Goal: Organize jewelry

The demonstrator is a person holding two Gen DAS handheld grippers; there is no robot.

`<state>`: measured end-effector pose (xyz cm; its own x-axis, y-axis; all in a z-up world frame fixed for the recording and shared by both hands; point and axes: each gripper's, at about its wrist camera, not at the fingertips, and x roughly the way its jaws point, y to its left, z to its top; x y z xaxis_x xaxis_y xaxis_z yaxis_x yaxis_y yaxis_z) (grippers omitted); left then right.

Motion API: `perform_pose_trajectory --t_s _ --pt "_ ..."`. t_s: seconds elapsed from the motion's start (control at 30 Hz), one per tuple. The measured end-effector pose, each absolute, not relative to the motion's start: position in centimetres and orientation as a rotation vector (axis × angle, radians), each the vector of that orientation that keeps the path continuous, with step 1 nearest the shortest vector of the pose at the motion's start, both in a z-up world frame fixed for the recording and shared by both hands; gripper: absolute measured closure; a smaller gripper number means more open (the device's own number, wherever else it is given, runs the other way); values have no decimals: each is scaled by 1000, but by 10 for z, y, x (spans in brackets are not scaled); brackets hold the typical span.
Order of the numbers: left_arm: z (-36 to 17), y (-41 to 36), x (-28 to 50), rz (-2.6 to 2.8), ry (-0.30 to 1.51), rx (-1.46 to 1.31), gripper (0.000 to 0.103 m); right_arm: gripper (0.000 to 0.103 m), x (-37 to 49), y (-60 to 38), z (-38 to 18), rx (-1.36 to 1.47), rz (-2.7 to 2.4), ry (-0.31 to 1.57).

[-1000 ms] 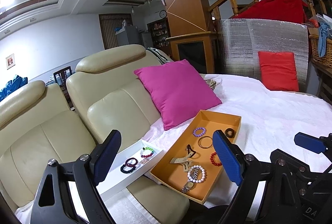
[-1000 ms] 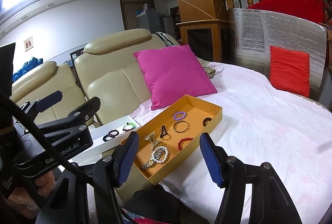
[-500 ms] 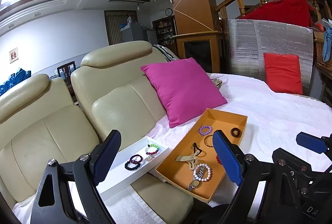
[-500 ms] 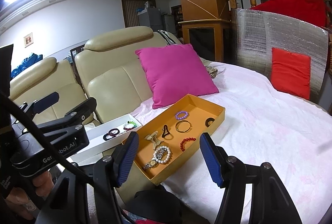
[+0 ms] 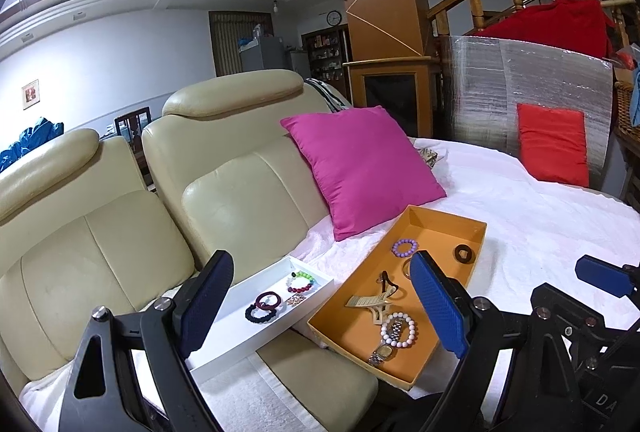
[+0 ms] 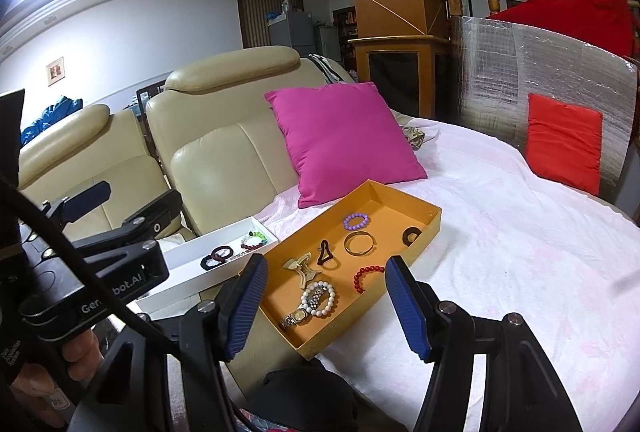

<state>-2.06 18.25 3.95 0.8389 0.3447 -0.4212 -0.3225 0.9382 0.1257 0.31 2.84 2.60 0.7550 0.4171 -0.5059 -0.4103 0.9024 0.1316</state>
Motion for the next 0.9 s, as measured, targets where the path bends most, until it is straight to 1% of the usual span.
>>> perform_pose_trajectory --t_s 0.4,0.9 --pt "29 196 -4 375 486 37 13 38 20 44 20 -12 453 581" --pt "7 219 32 419 539 14 13 38 67 57 -1 -20 463 647"
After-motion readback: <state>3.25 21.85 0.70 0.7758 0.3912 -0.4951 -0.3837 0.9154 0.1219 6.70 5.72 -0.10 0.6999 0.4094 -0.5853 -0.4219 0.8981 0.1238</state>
